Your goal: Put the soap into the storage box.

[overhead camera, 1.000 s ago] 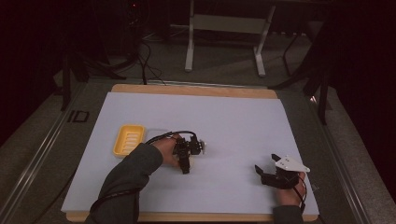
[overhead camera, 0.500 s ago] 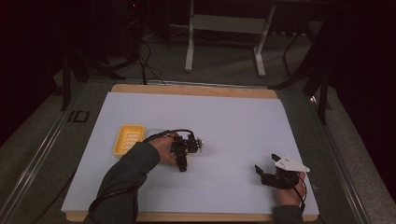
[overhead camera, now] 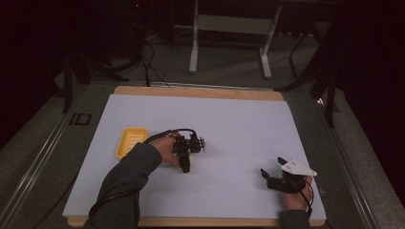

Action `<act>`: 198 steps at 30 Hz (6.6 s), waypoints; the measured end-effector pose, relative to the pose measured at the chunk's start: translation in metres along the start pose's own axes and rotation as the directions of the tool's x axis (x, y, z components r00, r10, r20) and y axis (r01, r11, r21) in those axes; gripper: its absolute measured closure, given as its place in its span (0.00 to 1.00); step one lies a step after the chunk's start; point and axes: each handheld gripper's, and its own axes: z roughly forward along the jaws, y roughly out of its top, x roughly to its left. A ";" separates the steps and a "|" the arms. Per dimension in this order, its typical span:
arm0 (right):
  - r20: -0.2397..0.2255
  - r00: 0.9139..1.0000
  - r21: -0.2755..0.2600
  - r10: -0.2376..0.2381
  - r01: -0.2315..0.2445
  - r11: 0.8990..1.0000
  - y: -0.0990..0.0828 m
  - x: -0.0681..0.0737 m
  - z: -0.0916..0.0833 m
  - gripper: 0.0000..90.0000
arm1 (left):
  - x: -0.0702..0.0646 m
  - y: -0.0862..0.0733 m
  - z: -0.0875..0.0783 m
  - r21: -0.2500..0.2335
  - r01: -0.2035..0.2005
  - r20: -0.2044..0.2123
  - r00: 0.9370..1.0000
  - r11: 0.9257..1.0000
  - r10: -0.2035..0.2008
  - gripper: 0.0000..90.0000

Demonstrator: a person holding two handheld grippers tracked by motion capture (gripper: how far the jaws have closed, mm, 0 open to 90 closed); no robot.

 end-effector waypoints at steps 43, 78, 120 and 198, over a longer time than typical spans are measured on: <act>0.001 1.000 0.000 0.000 0.000 1.000 0.000 0.000 0.000 0.20 | 0.023 -0.025 -0.037 -0.047 0.106 -0.012 0.994 0.993 -0.107 0.27; 0.002 1.000 0.001 -0.001 0.001 1.000 0.000 0.001 0.000 0.20 | 0.043 -0.057 -0.056 -0.088 0.216 -0.024 0.975 0.972 -0.219 0.27; 0.003 1.000 -0.001 -0.001 0.001 1.000 0.000 0.001 0.000 0.20 | 0.059 -0.099 -0.066 -0.117 0.352 -0.012 0.935 0.929 -0.356 0.27; 0.014 1.000 -0.004 -0.015 0.015 1.000 0.000 0.002 0.000 0.20 | 0.079 -0.165 0.000 0.002 0.416 -0.095 0.905 0.909 -0.414 0.20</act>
